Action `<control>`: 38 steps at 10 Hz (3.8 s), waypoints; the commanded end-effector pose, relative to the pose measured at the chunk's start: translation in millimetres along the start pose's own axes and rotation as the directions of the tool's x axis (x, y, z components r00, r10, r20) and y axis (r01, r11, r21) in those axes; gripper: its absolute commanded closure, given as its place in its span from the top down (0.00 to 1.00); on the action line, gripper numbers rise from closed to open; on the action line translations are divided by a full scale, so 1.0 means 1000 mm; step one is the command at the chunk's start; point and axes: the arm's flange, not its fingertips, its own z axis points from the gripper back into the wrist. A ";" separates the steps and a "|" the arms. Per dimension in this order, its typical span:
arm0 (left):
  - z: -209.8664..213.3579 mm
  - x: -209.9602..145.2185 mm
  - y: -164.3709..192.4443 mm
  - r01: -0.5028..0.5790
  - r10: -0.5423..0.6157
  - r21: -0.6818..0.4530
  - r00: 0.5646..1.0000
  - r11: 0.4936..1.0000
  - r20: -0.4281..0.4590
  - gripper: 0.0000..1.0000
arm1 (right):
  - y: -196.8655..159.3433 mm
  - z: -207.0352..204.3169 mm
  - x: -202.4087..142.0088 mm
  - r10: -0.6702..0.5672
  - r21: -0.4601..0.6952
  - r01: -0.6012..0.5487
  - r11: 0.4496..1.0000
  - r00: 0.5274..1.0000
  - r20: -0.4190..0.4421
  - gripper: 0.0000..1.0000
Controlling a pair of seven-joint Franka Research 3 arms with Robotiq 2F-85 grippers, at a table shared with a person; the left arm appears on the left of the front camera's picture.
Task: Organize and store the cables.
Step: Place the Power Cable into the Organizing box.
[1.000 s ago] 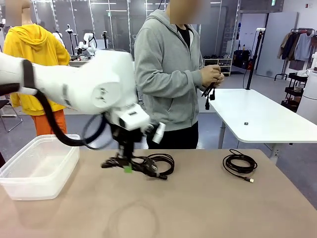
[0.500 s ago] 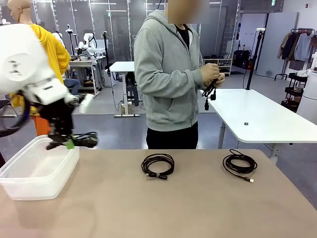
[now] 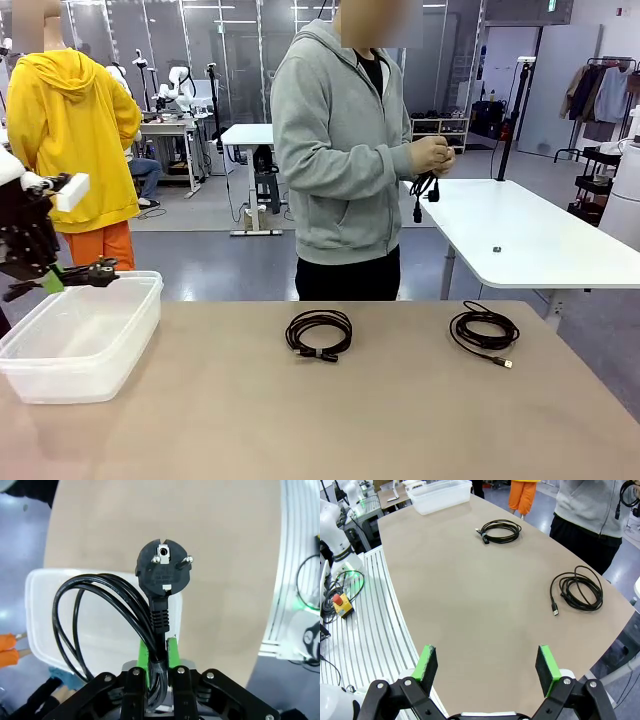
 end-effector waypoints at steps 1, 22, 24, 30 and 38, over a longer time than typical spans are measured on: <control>0.013 -0.007 -0.001 0.012 -0.014 -0.038 0.999 0.999 -0.030 0.17 | -0.001 0.001 -0.001 0.020 -0.004 -0.020 1.000 1.000 0.018 1.00; -0.163 -0.047 0.076 0.090 -0.090 -0.008 0.991 0.996 -0.095 0.60 | -0.001 0.001 -0.001 0.020 -0.004 -0.020 1.000 1.000 0.018 1.00; -0.157 -0.046 0.076 0.089 -0.088 0.005 0.991 0.996 -0.104 0.88 | -0.001 0.001 -0.001 0.020 -0.004 -0.020 1.000 1.000 0.018 1.00; -0.147 -0.039 0.071 0.077 -0.075 0.007 0.990 0.997 -0.120 1.00 | -0.001 0.001 -0.001 0.020 -0.004 -0.020 1.000 1.000 0.018 1.00; -0.147 -0.039 0.071 0.077 -0.075 0.007 0.990 0.997 -0.120 1.00 | -0.001 0.001 -0.001 0.020 -0.004 -0.020 1.000 1.000 0.018 1.00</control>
